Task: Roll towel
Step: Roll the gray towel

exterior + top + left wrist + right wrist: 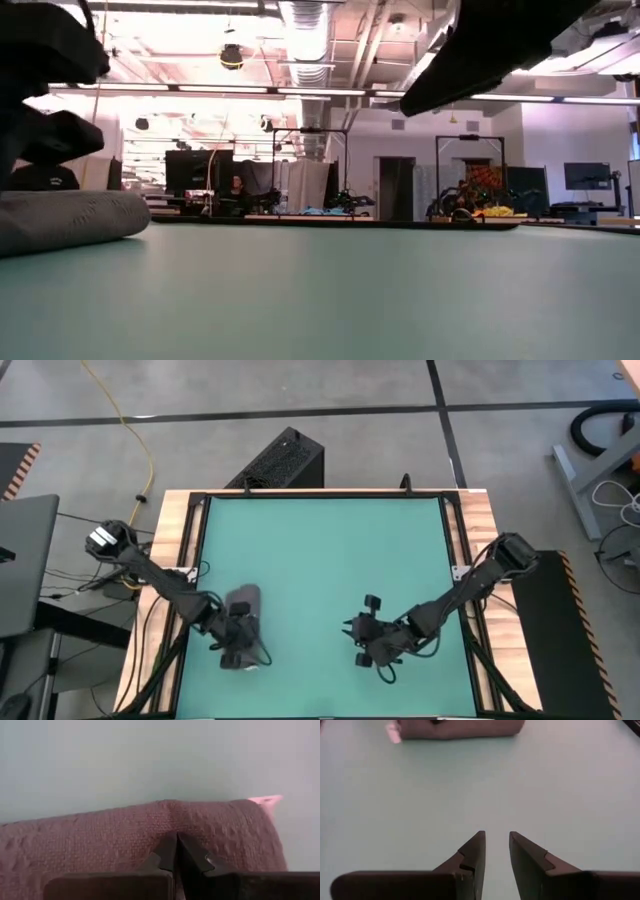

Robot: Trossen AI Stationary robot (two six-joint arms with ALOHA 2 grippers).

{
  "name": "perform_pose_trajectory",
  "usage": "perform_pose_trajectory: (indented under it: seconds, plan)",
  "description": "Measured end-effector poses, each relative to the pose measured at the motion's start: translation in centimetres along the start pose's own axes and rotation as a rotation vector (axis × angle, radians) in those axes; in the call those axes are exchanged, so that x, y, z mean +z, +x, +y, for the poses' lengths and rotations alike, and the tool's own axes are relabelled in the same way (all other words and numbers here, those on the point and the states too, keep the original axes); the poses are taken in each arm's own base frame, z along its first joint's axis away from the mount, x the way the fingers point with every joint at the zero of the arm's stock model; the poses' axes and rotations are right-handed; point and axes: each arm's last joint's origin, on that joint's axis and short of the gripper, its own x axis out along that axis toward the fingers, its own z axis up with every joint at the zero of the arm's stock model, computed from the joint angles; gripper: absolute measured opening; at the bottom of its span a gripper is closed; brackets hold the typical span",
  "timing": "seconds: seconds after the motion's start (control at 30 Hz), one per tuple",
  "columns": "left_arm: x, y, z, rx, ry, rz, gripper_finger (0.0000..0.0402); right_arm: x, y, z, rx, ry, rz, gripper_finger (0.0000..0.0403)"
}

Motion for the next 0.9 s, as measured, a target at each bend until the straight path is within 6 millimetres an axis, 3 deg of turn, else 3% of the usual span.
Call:
perform_pose_trajectory:
  seconds: [0.17,0.33,0.53,0.73,0.9]
  plan:
    - [-0.1,0.4,-0.2,0.032,0.023,0.003,0.0000,0.3,0.7,-0.9,-0.032,0.013,0.010,0.0111]
    - [1.7,-2.5,0.0,0.129,0.098,-0.072,0.0000,1.1,1.3,-1.5,-0.037,0.039,-0.028,0.0111]
    - [1.8,-4.6,3.2,0.291,0.079,-0.091,0.0000,2.0,3.0,-1.3,0.083,0.018,-0.093,0.0111]
    - [0.5,-3.7,7.1,0.343,0.007,-0.017,0.0000,1.4,5.4,-1.0,0.179,-0.032,-0.084,0.0111]
    - [-0.8,-2.7,8.8,0.324,-0.069,0.049,0.0000,0.7,6.5,-1.3,0.176,-0.026,-0.039,0.0111]
